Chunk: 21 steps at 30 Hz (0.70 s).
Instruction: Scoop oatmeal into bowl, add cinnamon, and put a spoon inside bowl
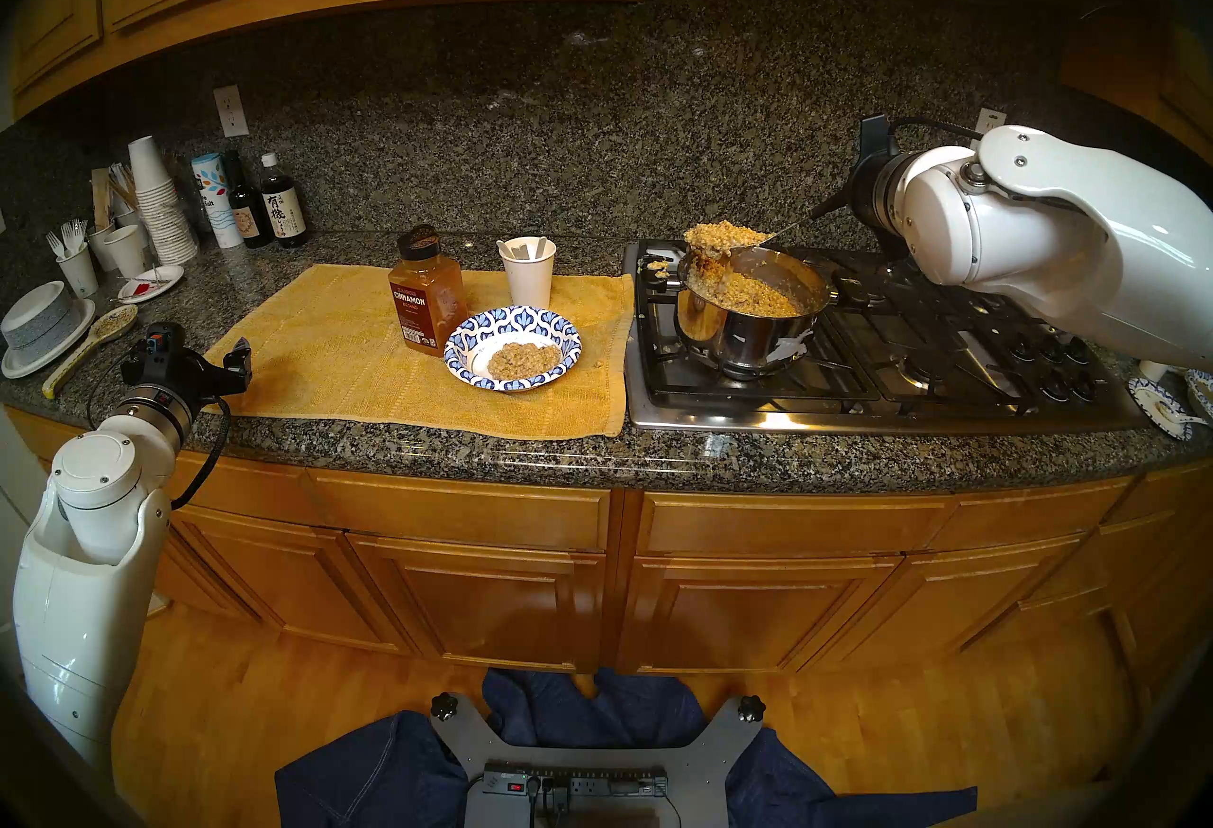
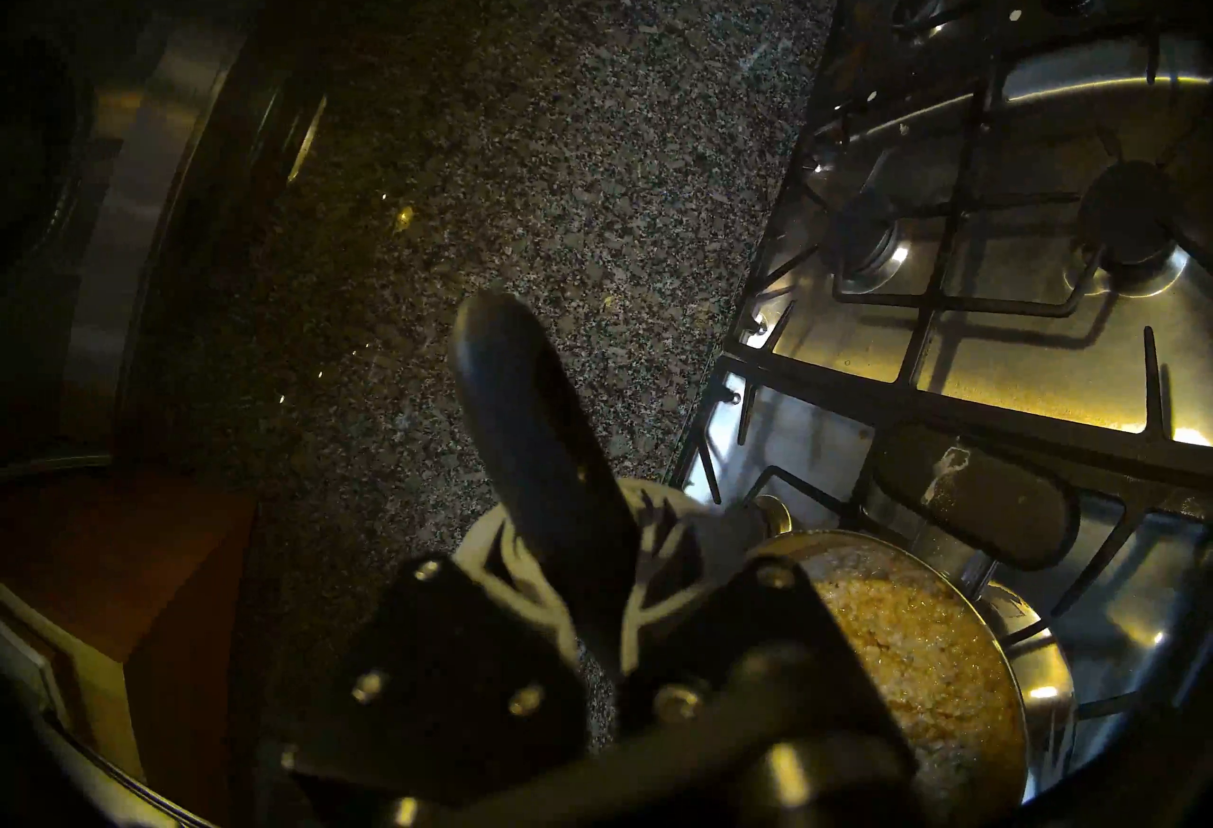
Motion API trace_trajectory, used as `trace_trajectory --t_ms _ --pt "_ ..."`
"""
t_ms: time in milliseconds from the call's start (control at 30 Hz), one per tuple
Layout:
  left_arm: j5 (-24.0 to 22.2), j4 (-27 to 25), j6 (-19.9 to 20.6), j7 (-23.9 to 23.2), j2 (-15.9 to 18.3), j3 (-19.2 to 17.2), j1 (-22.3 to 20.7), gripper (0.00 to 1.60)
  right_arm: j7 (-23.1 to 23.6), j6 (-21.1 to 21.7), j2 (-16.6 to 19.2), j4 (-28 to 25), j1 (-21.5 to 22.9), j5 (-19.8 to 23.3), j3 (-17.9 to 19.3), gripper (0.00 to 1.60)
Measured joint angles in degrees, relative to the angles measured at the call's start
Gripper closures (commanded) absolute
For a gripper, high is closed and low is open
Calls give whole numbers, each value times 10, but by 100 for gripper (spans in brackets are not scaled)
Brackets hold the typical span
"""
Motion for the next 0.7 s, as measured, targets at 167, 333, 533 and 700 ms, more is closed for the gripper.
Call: trace_trajectory --t_ms 167,333,533,700 --pt "0 0 0 0 0 0 0 0 -1 0 16 -12 3 -13 -5 160" --pt "0 0 0 0 0 0 0 0 -2 0 29 -21 4 -25 -10 160" --pt "0 0 0 0 0 0 0 0 -3 0 34 -24 4 -33 -12 160" --pt "0 0 0 0 0 0 0 0 -4 0 35 -21 4 -37 -12 160"
